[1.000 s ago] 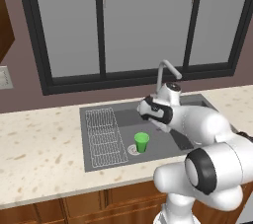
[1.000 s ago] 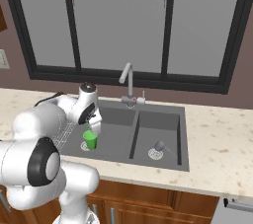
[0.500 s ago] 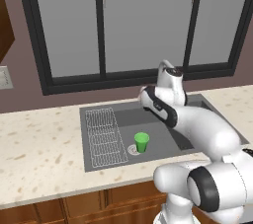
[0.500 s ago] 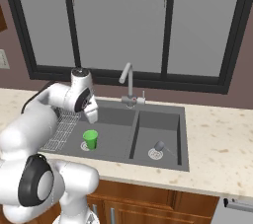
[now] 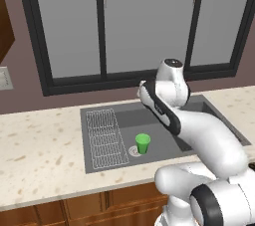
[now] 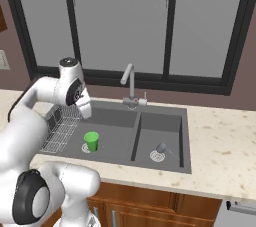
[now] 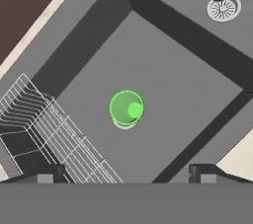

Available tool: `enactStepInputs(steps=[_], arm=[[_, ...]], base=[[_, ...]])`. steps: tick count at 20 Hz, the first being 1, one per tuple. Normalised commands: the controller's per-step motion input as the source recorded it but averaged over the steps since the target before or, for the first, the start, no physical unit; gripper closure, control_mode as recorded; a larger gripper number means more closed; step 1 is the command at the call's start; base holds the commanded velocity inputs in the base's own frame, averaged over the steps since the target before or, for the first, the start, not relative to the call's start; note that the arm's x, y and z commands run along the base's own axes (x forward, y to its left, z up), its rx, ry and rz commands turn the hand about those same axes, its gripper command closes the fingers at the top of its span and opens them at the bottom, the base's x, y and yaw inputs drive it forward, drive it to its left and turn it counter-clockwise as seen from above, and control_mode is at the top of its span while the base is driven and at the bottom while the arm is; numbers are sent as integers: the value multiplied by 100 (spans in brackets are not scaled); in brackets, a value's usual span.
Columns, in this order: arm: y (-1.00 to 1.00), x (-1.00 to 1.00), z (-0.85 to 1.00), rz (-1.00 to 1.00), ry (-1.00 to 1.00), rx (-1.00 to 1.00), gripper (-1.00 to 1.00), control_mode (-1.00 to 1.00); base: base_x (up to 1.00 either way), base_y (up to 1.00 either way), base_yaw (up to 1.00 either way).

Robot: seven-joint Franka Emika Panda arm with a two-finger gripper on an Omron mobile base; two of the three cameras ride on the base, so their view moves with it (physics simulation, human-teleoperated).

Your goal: Move any existing items from the left basin to the right basin for drying. Then move the cup from the counter to the left basin of the sink for washing.

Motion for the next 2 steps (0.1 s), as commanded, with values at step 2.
enactStepInputs(steps=[2], arm=[[28,-12,20,0,1,-3,-100,-100]], base=[[0,0,0]])
